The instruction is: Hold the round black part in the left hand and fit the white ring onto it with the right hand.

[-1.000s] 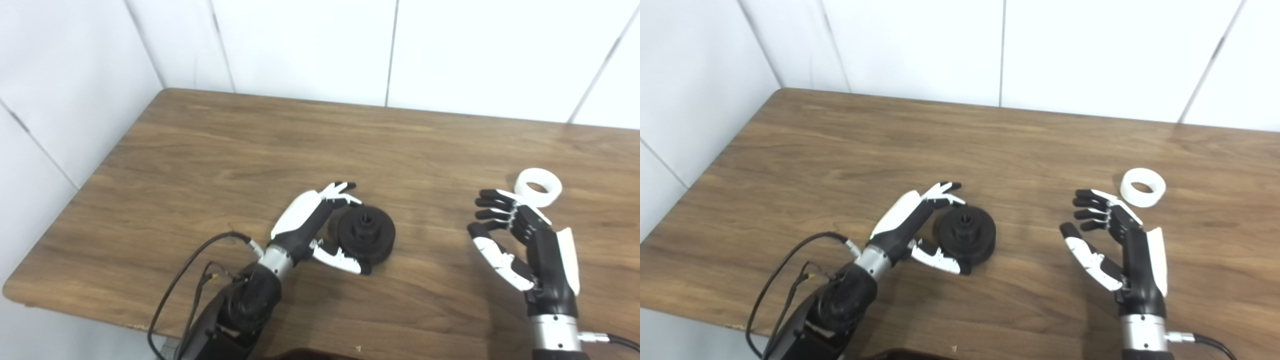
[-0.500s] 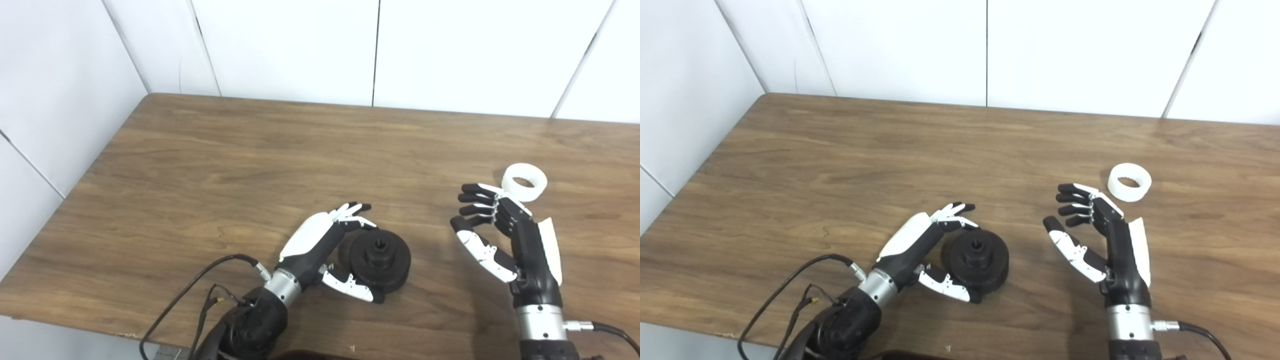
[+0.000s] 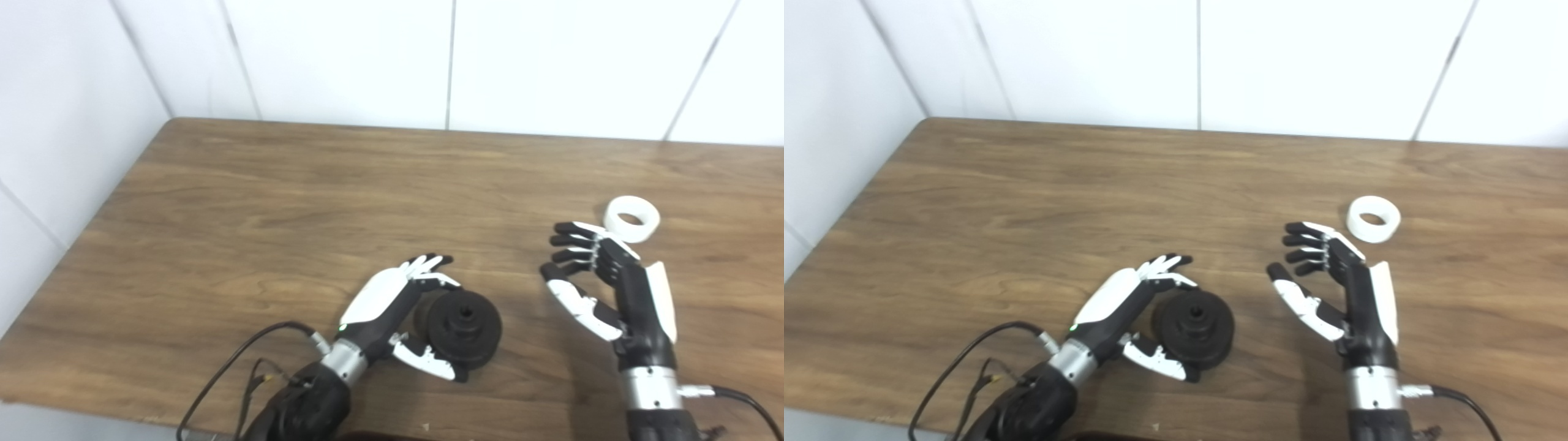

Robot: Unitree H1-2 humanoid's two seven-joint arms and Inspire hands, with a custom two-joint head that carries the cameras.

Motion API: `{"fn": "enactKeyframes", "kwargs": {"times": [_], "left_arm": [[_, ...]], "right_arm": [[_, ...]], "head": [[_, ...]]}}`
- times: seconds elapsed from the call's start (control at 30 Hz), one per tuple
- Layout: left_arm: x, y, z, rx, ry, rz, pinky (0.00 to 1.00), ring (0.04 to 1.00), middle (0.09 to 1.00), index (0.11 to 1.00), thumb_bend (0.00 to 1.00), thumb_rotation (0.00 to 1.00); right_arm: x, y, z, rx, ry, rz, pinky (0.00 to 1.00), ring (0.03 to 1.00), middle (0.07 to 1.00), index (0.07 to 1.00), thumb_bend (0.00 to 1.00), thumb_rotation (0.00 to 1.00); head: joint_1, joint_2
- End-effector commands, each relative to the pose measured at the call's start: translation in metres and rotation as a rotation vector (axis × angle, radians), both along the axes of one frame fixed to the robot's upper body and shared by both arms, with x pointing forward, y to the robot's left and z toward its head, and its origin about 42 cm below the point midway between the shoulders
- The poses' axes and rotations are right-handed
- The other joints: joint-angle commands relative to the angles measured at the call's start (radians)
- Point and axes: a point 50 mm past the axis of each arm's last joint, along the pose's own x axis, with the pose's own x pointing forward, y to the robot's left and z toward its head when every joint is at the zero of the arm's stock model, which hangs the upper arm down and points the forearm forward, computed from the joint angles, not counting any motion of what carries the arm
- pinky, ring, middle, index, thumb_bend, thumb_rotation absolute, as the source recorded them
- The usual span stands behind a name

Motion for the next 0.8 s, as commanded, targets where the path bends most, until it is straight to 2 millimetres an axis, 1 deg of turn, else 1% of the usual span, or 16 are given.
{"fn": "enactKeyframes", "kwargs": {"times": [0.0,0.03,0.07,0.1,0.13,0.23,0.27,0.3,0.37,0.47,0.57,0.63,0.77], "left_arm": [[0.002,0.01,0.014,-0.011,-0.048,-0.008,1.0,1.0,0.967,0.593,0.92,0.23],[0.002,0.015,0.015,-0.011,-0.048,-0.007,1.0,1.0,0.967,0.593,0.91,0.23],[0.002,0.02,0.015,-0.014,-0.048,-0.008,1.0,1.0,0.965,0.593,0.91,0.22],[0.002,0.024,0.015,-0.016,-0.048,-0.009,1.0,1.0,0.964,0.593,0.9,0.22],[0.002,0.027,0.016,-0.018,-0.047,-0.012,1.0,1.0,0.964,0.593,0.9,0.22],[0.003,0.034,0.016,-0.027,-0.049,-0.02,0.99,1.0,0.961,0.592,0.9,0.2],[0.004,0.036,0.015,-0.032,-0.054,-0.024,0.97,1.0,0.958,0.589,0.9,0.2],[0.004,0.037,0.015,-0.035,-0.057,-0.025,0.93,0.998,0.951,0.582,0.91,0.19],[0.004,0.039,0.014,-0.037,-0.059,-0.026,0.9,0.994,0.945,0.576,0.93,0.18],[0.005,0.04,0.013,-0.036,-0.058,-0.027,0.88,0.99,0.942,0.572,0.93,0.18],[0.005,0.041,0.012,-0.04,-0.056,-0.032,0.87,0.987,0.944,0.567,0.94,0.22],[0.005,0.042,0.011,-0.043,-0.055,-0.033,0.87,0.989,0.945,0.566,0.94,0.21],[0.004,0.043,0.011,-0.045,-0.051,-0.031,0.88,0.993,0.944,0.569,0.93,0.19]], "right_arm": [[-0.005,0.033,0.012,0.103,-0.046,-0.019,0.5,0.576,0.655,0.679,0.53,0.41],[-0.005,0.038,0.013,0.108,-0.045,-0.016,0.49,0.575,0.654,0.68,0.53,0.41],[-0.004,0.043,0.013,0.113,-0.043,-0.014,0.49,0.575,0.653,0.68,0.53,0.38],[-0.004,0.047,0.013,0.116,-0.041,-0.012,0.49,0.576,0.653,0.68,0.52,0.37],[-0.003,0.051,0.013,0.117,-0.041,-0.012,0.49,0.576,0.653,0.68,0.52,0.36],[-0.001,0.059,0.012,0.118,-0.04,-0.014,0.48,0.579,0.657,0.679,0.5,0.31],[0.0,0.061,0.012,0.115,-0.039,-0.018,0.48,0.58,0.659,0.678,0.5,0.3],[0.001,0.062,0.012,0.111,-0.041,-0.022,0.47,0.58,0.658,0.674,0.49,0.3],[0.002,0.063,0.013,0.106,-0.05,-0.03,0.47,0.582,0.658,0.67,0.48,0.3],[0.007,0.061,0.014,0.082,-0.074,-0.046,0.48,0.587,0.656,0.668,0.49,0.34],[0.013,0.052,0.018,0.042,-0.098,-0.061,0.5,0.603,0.655,0.668,0.51,0.39],[0.016,0.048,0.021,0.029,-0.11,-0.069,0.51,0.607,0.657,0.668,0.52,0.39],[0.026,0.033,0.034,-0.041,-0.157,-0.114,0.51,0.606,0.66,0.672,0.51,0.39]], "head": [[-0.032,-0.001],[-0.103,-0.012],[-0.138,-0.02],[-0.149,-0.022],[-0.193,-0.035],[-0.239,-0.057],[-0.25,-0.063],[-0.263,-0.07],[-0.274,-0.081],[-0.292,-0.098],[-0.304,-0.108],[-0.304,-0.108],[-0.295,-0.113]]}}
